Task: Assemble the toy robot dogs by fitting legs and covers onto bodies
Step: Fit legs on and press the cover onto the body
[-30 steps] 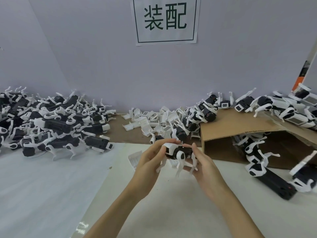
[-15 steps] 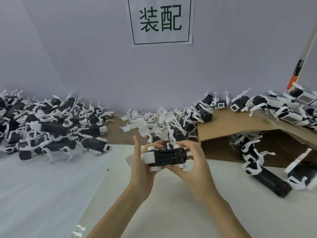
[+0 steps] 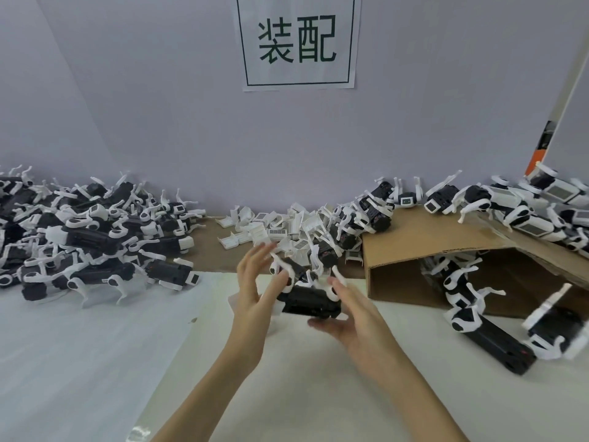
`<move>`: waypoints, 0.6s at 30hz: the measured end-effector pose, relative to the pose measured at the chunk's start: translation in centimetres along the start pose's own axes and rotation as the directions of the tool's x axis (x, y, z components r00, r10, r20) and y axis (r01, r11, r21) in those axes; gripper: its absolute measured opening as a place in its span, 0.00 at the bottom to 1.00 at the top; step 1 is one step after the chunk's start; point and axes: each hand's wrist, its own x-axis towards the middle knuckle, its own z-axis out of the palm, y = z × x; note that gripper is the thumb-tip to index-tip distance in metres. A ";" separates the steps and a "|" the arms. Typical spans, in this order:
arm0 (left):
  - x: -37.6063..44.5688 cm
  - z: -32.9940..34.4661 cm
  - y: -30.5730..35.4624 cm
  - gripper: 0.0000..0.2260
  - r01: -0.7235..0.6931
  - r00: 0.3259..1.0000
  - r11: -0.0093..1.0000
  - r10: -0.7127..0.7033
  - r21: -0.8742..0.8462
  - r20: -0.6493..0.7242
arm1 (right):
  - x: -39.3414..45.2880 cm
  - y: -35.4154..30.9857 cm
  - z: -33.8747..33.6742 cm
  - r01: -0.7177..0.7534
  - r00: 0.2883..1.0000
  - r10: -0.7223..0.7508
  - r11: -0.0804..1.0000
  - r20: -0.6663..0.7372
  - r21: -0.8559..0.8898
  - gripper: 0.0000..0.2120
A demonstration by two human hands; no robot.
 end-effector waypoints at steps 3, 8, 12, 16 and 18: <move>0.2 -0.2 -0.1 0.26 0.239 0.970 0.971 -0.238 0.003 0.036 | 0.4 -0.3 -0.7 0.122 0.991 -0.127 0.988 -0.047 -0.098 0.29; 0.4 0.1 -0.9 0.25 0.218 0.975 0.967 -0.210 0.131 -0.074 | 0.0 0.4 -0.2 0.123 0.992 -0.123 0.941 0.020 -0.315 0.21; 0.9 -0.9 -1.1 0.23 0.134 0.991 0.982 -0.133 0.132 -0.017 | -0.1 0.5 0.0 0.169 0.985 -0.155 0.950 0.073 -0.261 0.20; 1.5 -1.4 -0.3 0.35 0.358 0.932 0.904 -0.330 -0.234 0.150 | -0.2 -0.2 -0.7 0.251 0.958 -0.212 0.945 0.191 -0.211 0.29; 1.9 -2.5 0.1 0.44 0.540 0.838 0.789 -0.470 -0.293 0.279 | -0.6 -0.7 -1.1 0.290 0.938 -0.198 0.899 0.284 -0.330 0.31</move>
